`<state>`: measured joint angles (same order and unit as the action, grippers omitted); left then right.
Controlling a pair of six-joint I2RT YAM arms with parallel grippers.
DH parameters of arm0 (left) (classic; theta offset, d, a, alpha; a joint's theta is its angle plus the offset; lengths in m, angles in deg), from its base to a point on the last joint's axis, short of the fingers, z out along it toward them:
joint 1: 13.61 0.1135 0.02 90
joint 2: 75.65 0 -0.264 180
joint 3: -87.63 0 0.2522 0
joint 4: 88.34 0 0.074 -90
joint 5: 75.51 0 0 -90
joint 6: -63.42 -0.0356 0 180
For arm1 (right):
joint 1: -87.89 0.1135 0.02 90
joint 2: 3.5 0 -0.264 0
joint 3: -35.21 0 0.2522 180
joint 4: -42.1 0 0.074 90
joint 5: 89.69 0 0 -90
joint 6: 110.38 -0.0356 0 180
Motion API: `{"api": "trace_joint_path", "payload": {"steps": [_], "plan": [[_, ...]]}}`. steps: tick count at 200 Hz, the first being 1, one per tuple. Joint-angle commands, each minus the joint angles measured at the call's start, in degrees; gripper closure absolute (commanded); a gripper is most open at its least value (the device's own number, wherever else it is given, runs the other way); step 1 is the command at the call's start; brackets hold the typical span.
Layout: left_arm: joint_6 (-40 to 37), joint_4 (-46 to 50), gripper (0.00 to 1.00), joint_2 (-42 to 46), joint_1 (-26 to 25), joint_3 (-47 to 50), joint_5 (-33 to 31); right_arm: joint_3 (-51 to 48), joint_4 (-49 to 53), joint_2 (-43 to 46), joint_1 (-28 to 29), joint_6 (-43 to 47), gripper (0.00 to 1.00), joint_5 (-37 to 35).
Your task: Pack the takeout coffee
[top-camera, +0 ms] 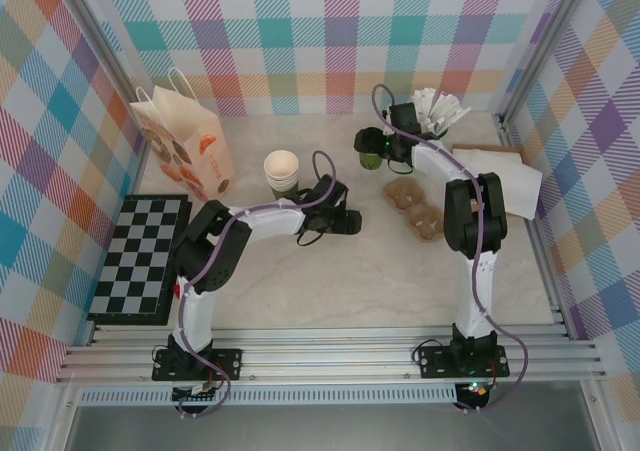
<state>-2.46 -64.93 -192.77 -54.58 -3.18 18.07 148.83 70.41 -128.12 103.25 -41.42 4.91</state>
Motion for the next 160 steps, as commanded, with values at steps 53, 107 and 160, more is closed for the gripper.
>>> {"api": "trace_joint_path", "payload": {"steps": [53, 107, 160], "plan": [[-4.65, 4.06, 0.18, -8.92, 3.65, -12.29, -1.62, -2.71, 1.10, 4.57, -0.24, -0.43, 0.00, 0.76], [-3.40, 0.81, 0.01, 0.58, 3.03, -2.52, 5.63, -5.87, 1.57, 11.14, -0.26, 1.02, 0.00, 1.98], [-3.04, -1.58, 0.00, 18.99, 2.63, 19.98, -7.53, -12.77, 0.88, 21.14, -0.24, 0.16, 0.00, 1.78]]}}
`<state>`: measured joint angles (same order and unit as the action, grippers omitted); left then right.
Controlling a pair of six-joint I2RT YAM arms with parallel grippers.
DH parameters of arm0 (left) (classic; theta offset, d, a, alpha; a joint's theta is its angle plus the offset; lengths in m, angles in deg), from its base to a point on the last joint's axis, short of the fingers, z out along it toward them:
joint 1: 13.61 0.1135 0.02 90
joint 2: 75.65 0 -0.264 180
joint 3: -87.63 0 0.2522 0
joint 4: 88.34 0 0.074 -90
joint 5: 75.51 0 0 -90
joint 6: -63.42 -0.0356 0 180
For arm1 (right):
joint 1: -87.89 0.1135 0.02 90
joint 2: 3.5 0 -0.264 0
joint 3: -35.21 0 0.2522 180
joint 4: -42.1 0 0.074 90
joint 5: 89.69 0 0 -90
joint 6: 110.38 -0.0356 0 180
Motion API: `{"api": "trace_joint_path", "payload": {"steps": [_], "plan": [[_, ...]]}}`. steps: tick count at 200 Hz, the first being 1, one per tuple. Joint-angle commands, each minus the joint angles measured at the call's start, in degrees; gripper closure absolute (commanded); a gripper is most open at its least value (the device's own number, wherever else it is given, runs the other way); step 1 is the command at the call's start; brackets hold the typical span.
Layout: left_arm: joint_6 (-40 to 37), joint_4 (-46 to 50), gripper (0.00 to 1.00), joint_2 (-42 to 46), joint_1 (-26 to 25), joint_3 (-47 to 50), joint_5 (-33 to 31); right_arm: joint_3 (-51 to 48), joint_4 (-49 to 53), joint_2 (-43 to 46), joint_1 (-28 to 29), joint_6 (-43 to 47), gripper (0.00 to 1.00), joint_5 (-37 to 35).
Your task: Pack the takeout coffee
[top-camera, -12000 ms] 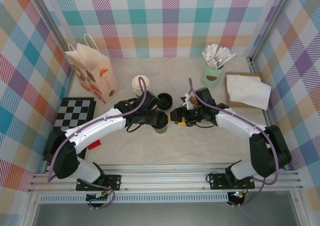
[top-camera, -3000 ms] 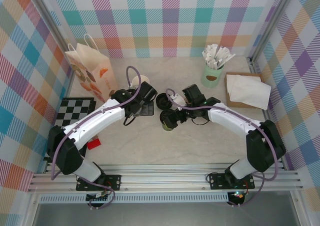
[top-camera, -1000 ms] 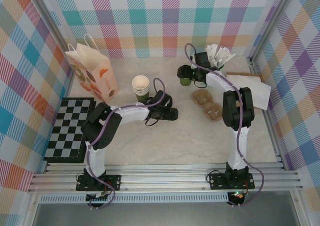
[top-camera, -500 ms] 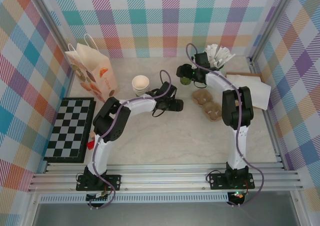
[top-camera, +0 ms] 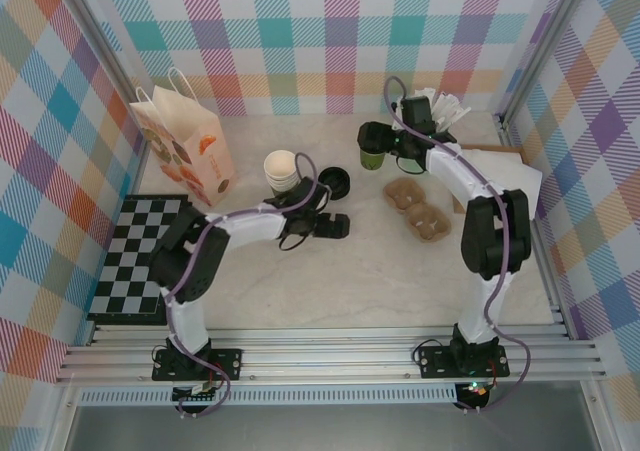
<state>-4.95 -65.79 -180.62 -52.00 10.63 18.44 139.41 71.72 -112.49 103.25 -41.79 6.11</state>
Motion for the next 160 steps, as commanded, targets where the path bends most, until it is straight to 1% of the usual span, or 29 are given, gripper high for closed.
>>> {"api": "trace_joint_path", "payload": {"steps": [1, 22, 52, 68, 94, 108, 120, 131, 143, 160], "plan": [[-0.63, -0.72, 0.00, 7.04, 0.11, 6.36, -8.08, -3.56, -0.45, 5.75, -0.24, 0.56, 0.00, 0.55], [-2.16, -3.14, 0.00, 8.22, 3.02, 10.66, -8.68, -6.49, -0.27, 10.17, -0.26, 0.71, 0.00, -0.20], [-3.96, -6.43, 0.00, 4.55, 7.01, 9.67, -7.03, -9.32, 0.47, 15.14, -0.24, 1.62, 0.00, -2.15], [-4.62, -8.65, 0.00, 3.54, 7.45, 9.58, -8.44, -10.64, 0.76, 17.22, -0.24, 2.17, 0.00, -3.54], [-3.05, -16.87, 0.00, 6.17, 7.45, 15.82, -8.24, -12.21, 1.12, 19.43, -0.24, 3.68, 0.00, -3.84], [-2.10, -19.03, 0.00, 8.30, 7.45, 19.33, -9.61, -13.01, 0.59, 20.23, -0.15, 4.24, 0.00, -2.20], [-1.81, -19.82, 0.00, 10.56, 7.54, 21.93, -10.81, -13.35, -0.09, 20.65, 0.10, 4.61, 0.00, 1.03], [-1.48, -20.27, 0.00, 13.22, 7.71, 24.25, -10.96, -11.94, 0.80, 19.97, 0.73, 4.74, 0.00, 6.32], [-0.84, -20.14, 0.00, 16.33, 8.69, 26.16, -9.02, -8.69, 3.97, 17.63, 2.60, 3.75, 0.00, 11.28], [1.27, -16.85, 0.00, 20.84, 10.55, 27.39, -8.22, -3.76, 8.97, 12.94, 7.64, -0.41, 0.02, 10.46]]}}
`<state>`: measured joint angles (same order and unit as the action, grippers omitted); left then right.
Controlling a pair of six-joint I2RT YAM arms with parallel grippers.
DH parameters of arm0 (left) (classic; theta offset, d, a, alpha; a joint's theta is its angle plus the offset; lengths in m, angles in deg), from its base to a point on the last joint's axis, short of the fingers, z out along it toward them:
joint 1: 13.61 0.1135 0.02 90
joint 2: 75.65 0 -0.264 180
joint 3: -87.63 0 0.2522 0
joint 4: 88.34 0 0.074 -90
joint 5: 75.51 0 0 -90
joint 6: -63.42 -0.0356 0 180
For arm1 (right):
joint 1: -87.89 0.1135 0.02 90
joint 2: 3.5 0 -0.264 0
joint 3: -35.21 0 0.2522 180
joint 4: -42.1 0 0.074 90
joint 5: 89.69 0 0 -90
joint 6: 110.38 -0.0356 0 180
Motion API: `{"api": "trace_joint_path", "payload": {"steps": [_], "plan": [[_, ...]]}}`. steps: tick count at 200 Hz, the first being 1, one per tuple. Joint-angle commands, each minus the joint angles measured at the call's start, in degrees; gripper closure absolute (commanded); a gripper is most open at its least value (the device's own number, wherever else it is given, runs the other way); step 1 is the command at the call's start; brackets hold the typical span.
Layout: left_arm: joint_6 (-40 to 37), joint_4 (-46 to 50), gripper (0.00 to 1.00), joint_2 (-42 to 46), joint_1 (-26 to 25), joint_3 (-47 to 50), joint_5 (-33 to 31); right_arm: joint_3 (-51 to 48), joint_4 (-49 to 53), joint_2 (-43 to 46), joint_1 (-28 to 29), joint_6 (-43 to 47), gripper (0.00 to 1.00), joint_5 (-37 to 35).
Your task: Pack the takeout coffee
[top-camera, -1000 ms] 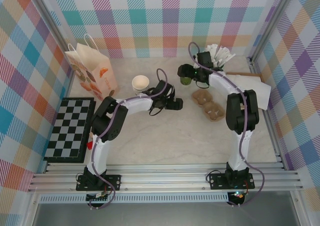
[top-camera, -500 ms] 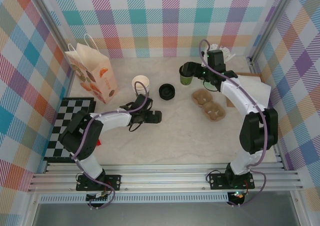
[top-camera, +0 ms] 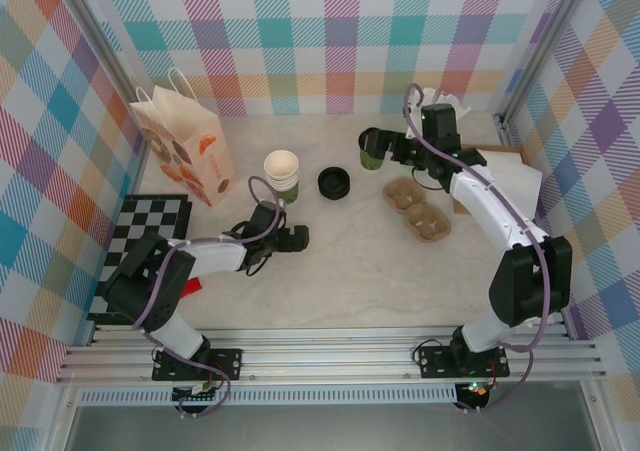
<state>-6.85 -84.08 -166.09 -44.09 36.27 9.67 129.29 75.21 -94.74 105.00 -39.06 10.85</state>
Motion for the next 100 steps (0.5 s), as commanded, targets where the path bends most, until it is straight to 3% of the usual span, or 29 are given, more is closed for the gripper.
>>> {"api": "trace_joint_path", "payload": {"steps": [1, 16, 39, 61, 100], "plan": [[3.32, 1.56, 0.00, 6.57, 2.71, 1.79, 0.57, 6.62, 5.72, -5.21, 6.13, -3.48, 0.03, 5.63], [5.53, 3.28, 0.00, 10.88, 4.71, 3.14, 0.04, 12.86, 10.09, -10.72, 10.11, -5.17, 0.05, 5.03], [5.03, 2.59, 0.00, 14.09, 8.28, 4.08, 6.15, 22.15, 12.73, -18.58, 13.72, -8.86, 0.08, 5.01], [-0.29, 2.82, 0.02, 11.14, 8.94, 1.91, 7.04, 29.67, 14.21, -25.20, 16.54, -11.86, 0.11, 5.12], [-6.82, -5.74, 0.03, 3.06, 9.53, -0.17, 9.27, 39.38, 17.66, -34.65, 19.51, -12.91, 0.25, -3.95]]}}
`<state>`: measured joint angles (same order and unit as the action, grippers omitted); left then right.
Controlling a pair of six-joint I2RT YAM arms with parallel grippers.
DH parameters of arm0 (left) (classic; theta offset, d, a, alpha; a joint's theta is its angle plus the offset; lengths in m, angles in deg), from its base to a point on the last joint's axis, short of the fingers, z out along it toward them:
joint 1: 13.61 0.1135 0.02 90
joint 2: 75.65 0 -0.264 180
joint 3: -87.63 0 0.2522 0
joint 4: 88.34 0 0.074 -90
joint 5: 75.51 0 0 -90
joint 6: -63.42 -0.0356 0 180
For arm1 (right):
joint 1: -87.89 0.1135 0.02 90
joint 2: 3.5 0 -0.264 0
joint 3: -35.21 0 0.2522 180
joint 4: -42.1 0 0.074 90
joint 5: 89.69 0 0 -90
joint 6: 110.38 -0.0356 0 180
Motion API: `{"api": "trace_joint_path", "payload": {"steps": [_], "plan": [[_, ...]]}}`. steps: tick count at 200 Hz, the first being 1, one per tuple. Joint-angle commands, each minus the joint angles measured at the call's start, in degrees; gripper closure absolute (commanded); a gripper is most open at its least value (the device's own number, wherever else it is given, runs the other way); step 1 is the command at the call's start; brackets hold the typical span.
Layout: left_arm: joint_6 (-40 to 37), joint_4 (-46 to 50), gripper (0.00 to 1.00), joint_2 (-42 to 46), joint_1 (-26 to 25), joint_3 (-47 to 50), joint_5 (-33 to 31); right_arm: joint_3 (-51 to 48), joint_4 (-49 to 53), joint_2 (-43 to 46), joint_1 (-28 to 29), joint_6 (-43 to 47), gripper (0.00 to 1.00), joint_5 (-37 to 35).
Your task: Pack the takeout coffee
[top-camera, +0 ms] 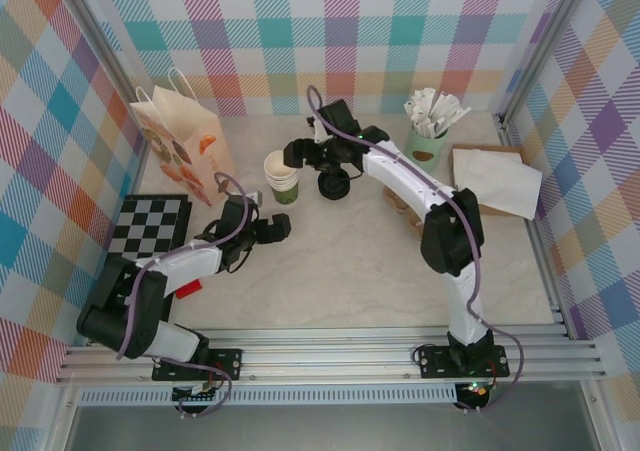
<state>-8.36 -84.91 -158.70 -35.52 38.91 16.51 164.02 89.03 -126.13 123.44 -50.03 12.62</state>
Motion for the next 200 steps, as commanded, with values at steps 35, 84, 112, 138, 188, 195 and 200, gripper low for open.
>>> {"api": "trace_joint_path", "payload": {"steps": [35, 84, 112, 138, 188, 195, 200], "plan": [[-4.41, -6.84, 0.07, -13.54, 2.22, -9.23, 4.18, 13.63, 6.80, -10.92, 1.80, -1.38, 0.39, -5.68], [-3.75, -6.42, 0.21, -22.32, 2.74, -17.74, 4.48, 20.69, 6.43, -15.37, 1.80, -0.61, 0.48, -7.01], [-4.63, -4.02, 0.21, -27.39, 3.17, -24.18, 6.21, 27.19, 8.85, -18.94, 0.79, 0.23, 0.49, -8.67], [-5.21, 1.33, 0.22, -32.48, 3.88, -32.22, 8.74, 31.87, 10.35, -22.13, -0.87, 0.42, 0.49, -9.68], [-5.78, 3.31, 0.21, -31.81, 3.99, -33.87, 10.30, 33.91, 11.13, -24.55, -4.11, -0.80, 0.49, -8.90], [-5.89, 3.82, 0.20, -31.49, 3.99, -33.86, 10.75, 33.85, 11.31, -24.66, -4.32, -0.94, 0.49, -8.78], [-5.91, 4.10, 0.20, -31.16, 4.01, -33.84, 10.93, 33.85, 11.35, -24.62, -4.39, -0.91, 0.49, -8.72]]}}
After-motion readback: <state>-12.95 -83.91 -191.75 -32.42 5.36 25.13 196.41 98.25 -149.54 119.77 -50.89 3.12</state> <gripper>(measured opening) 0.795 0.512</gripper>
